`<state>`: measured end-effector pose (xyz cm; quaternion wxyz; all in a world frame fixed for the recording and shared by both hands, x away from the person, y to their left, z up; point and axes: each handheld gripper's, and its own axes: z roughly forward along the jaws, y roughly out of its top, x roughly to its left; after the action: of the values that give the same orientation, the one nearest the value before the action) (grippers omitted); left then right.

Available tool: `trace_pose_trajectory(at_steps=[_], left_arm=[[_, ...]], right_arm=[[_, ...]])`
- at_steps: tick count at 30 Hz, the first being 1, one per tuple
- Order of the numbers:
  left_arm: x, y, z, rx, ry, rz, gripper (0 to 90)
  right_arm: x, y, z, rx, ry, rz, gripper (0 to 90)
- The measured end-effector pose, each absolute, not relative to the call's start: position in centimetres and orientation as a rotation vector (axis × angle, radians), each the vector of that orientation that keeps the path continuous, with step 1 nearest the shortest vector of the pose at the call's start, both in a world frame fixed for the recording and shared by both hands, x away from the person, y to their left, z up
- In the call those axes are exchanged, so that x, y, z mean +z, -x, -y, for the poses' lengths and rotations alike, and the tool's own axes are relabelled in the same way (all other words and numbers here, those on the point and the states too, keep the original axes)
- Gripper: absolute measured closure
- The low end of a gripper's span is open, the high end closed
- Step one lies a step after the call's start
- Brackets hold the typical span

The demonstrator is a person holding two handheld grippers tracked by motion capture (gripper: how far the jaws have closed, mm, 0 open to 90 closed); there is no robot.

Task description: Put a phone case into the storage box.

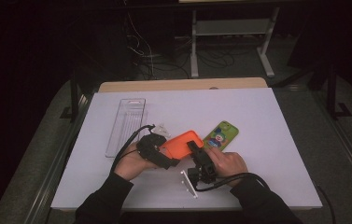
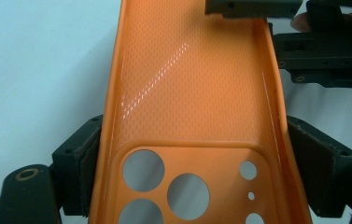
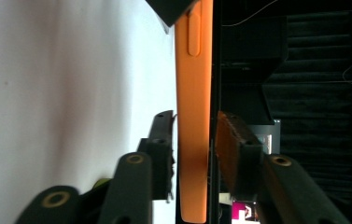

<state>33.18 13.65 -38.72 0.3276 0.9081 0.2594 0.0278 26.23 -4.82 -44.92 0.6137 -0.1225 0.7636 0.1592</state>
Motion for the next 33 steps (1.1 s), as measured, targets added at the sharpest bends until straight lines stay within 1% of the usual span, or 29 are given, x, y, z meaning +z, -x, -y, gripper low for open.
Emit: trace_pose_trajectory(at_steps=[1, 2, 3, 4, 6, 15, 16, 17, 20, 22, 24, 27, 29, 31, 32, 33], left_arm=[[-38.7, -33.2, -13.7, 0.073, -2.385, -0.676, 15.7], [-38.8, -33.1, -13.5, 0.075, -2.356, -0.701, 15.6], [-38.8, -33.1, -13.5, 0.075, -2.356, -0.701, 15.6], [-38.8, -33.2, -13.6, 0.074, -2.365, -0.690, 15.7], [-38.7, -33.2, -13.7, 0.077, -2.377, -0.680, 15.6], [-38.7, -33.3, -13.7, 0.065, -2.374, -0.681, 14.6], [-38.7, -33.3, -13.8, 0.078, -2.362, -0.689, 12.4], [-38.7, -33.2, -13.8, 0.089, -2.359, -0.693, 12.4], [-38.5, -33.2, -13.9, 0.085, -2.347, -0.683, 7.5], [-38.4, -33.1, -13.9, 0.070, -2.313, -0.692, 7.0], [-38.2, -33.2, -14.2, 0.065, -2.321, -0.664, 6.6], [-38.0, -33.1, -14.3, 0.058, -2.287, -0.676, 2.2], [-37.8, -33.2, -14.6, 0.062, -2.301, -0.653, 1.9], [-37.9, -33.1, -14.6, 0.068, -2.274, -0.677, 1.8], [-37.8, -33.3, -14.9, 0.085, -2.325, -0.637, 1.3], [-37.8, -33.3, -14.9, 0.085, -2.325, -0.637, 1.3]], right_arm=[[-44.9, -26.2, 4.8, 0.367, 0.282, -1.760, 67.8], [-44.9, -26.2, 4.8, 0.368, 0.294, -1.761, 72.4], [-44.9, -26.2, 4.8, 0.368, 0.294, -1.761, 72.4], [-44.9, -26.2, 4.8, 0.369, 0.294, -1.767, 75.5], [-44.9, -26.1, 4.8, 0.361, 0.297, -1.775, 76.9], [-44.9, -26.1, 4.7, 0.352, 0.299, -1.785, 78.1], [-44.8, -26.1, 4.8, 0.354, 0.295, -1.779, 78.1], [-44.8, -26.1, 4.8, 0.354, 0.295, -1.779, 78.1], [-44.7, -26.2, 4.9, 0.353, 0.285, -1.782, 78.1], [-44.6, -26.3, 5.1, 0.346, 0.280, -1.779, 78.1], [-44.6, -26.3, 5.2, 0.353, 0.267, -1.781, 78.0], [-44.3, -26.6, 5.7, 0.341, 0.249, -1.778, 78.0], [-44.0, -26.8, 6.0, 0.343, 0.233, -1.779, 78.0], [-44.0, -26.9, 6.2, 0.343, 0.225, -1.770, 78.0], [-43.8, -27.1, 6.5, 0.355, 0.200, -1.766, 78.0], [-43.7, -27.2, 6.7, 0.341, 0.207, -1.780, 78.0]])
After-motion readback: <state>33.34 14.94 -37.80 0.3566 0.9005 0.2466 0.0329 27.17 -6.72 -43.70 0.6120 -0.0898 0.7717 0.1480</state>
